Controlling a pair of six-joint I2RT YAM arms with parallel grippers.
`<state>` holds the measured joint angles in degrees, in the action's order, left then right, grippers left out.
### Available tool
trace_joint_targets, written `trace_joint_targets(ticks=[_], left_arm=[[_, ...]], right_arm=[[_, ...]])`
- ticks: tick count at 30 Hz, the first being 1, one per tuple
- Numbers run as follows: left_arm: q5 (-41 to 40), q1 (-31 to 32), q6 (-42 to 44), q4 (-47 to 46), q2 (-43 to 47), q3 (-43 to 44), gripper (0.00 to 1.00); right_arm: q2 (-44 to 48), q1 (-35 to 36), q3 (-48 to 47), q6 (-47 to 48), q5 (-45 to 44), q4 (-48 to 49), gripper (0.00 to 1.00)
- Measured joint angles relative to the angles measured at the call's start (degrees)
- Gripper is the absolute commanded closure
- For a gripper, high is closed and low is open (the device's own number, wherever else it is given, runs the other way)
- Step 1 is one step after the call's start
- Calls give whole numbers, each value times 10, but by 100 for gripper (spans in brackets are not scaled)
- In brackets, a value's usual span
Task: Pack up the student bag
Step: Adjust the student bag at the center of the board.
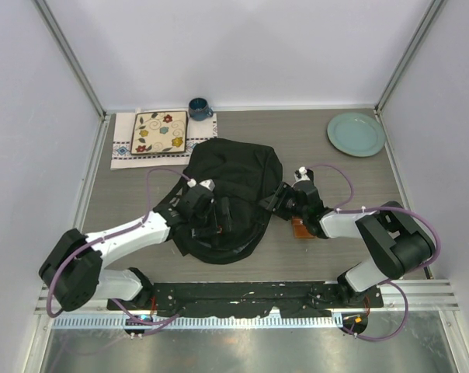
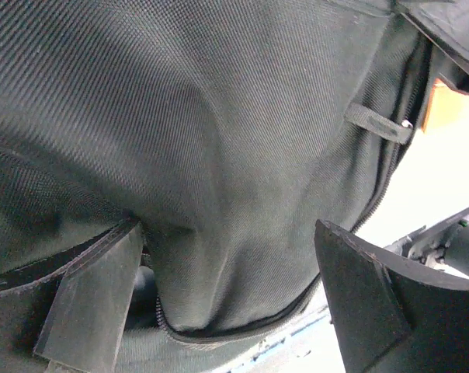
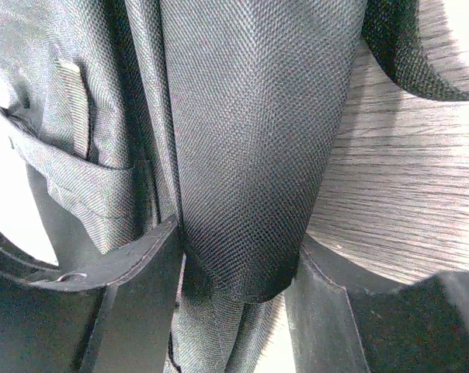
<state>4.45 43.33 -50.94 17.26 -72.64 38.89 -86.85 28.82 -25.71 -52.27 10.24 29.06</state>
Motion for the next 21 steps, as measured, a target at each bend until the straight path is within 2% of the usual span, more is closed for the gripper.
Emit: trace_joint_targets(ticks=[5,14,20,21], left_arm=[[-27,1,-1,-18,-61,14,3],[-39,5,1,-19,-69,22,5],[-38,5,2,-32,-53,6,15],[-36,5,3,-29,-53,6,21]], right_arm=[[0,0,0,-2,4,0,44],[0,0,4,-5,7,8,45],[0,0,4,-6,9,9,45],[0,0,4,-6,9,9,45]])
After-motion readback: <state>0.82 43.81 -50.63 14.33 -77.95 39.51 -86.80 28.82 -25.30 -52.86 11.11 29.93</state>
